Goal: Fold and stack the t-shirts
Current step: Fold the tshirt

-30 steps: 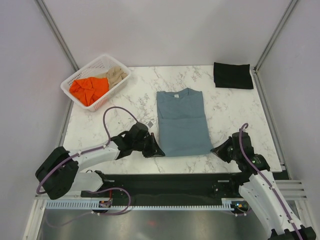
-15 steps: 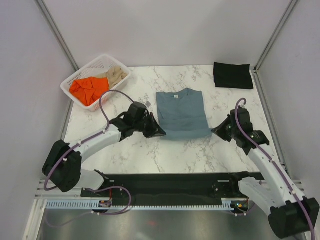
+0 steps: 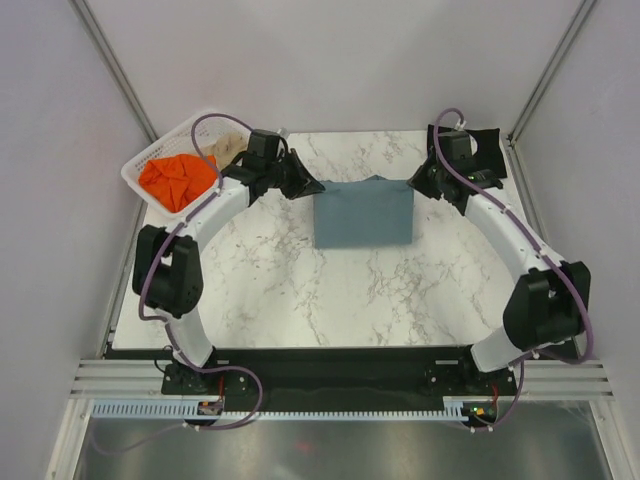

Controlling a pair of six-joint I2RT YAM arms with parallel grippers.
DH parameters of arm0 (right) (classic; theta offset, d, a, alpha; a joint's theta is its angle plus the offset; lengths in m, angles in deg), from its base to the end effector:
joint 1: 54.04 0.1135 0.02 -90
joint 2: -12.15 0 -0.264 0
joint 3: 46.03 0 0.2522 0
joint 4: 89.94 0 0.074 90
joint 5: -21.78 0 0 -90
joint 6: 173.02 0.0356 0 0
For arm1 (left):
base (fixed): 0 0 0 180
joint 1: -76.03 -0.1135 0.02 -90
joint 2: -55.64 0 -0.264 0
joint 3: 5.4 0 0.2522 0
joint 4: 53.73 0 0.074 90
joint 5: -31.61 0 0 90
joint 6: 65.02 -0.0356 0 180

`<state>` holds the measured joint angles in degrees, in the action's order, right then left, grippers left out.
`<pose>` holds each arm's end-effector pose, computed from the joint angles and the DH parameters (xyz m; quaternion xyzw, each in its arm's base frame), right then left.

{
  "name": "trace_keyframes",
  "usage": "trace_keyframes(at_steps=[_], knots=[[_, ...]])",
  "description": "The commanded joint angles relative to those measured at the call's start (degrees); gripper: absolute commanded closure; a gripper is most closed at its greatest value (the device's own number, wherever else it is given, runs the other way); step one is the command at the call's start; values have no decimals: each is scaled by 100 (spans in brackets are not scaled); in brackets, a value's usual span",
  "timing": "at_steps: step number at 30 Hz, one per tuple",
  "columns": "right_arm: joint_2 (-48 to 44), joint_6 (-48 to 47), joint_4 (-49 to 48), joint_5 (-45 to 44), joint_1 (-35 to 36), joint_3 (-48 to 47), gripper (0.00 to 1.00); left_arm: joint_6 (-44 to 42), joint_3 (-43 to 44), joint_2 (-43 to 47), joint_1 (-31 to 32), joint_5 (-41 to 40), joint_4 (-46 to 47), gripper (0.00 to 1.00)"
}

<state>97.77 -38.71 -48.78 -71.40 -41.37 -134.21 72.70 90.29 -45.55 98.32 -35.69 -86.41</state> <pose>0.3296 0.0721 0.3197 0.2571 0.8633 0.1848 0.3929 0.3707 -0.1668 0.2823 -0.1102 0.8792 -0.3908 0.2494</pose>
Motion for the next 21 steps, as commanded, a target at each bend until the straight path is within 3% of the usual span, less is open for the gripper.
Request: trace_keyframes(at_steps=[1,12,21], knots=[[743,-177,-332,45,-150,-705,100,-466,831,-629,-110,165,-42,98],[2984,-213,-428,590,-537,-2726,100,-527,3398,-2861,-497,323,-33,98],[4101,-231,-665,696,-739,-3684,100,-404,5640,-4602,-541,569,151,97]])
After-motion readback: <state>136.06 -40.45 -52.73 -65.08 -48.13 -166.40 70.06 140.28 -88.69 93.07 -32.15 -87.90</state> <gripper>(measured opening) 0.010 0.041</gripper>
